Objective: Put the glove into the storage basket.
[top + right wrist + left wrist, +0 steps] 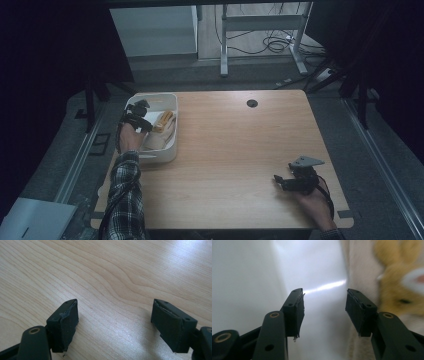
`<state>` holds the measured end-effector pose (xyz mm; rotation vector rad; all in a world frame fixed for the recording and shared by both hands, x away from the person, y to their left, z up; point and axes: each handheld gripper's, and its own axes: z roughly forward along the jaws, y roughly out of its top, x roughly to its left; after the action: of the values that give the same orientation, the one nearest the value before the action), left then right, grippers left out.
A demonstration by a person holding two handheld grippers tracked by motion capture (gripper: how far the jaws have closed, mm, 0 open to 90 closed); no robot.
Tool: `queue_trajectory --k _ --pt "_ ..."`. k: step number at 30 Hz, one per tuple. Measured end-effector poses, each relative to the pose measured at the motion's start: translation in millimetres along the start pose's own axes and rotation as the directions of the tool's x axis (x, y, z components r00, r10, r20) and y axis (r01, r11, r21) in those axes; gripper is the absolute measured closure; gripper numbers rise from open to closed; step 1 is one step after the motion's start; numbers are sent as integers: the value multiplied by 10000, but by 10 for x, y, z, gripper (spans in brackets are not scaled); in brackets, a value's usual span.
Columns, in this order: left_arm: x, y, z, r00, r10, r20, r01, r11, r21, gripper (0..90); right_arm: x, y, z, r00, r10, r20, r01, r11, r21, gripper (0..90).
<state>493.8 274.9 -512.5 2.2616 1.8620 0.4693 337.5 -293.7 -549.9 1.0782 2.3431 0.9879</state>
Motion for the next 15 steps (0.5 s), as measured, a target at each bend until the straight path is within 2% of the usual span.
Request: queue_trajectory --k 2,3,5,7,8,9,10,13,15 --pt "-20 -8 45 9996 98 281 -102 9999 139 489 0 0 0 10000 -9 7 9 10000 -3 223" --pt "-20 -8 45 9996 98 281 -102 9999 139 489 0 0 0 10000 -9 7 9 10000 -3 223" --pt "-62 0 37 9954 154 941 -178 9995 243 489 0 0 1 10000 -7 6 7 10000 -4 223" --pt "-79 2 36 9939 218 1081 -250 9993 275 488 0 0 0 10000 0 1 0 10000 0 223" --pt "-138 6 34 9897 496 1340 -547 9979 346 488 0 0 0 10000 4 1 -4 10000 2 223" --pt "-138 6 34 9897 496 1340 -547 9979 346 486 0 0 0 10000 4 1 -4 10000 2 223" --pt "-148 5 21 9928 525 1080 -553 9982 227 463 0 0 0 10000 2 3 -2 10000 1 223" --pt "-74 -11 -10 9959 55 901 -33 9997 -255 356 0 0 0 10000 3 -1 -3 10000 1 223" --pt "-14 -32 -36 9952 -183 965 248 9974 -669 306 0 0 0 10000 -7 2 7 10000 -2 223"
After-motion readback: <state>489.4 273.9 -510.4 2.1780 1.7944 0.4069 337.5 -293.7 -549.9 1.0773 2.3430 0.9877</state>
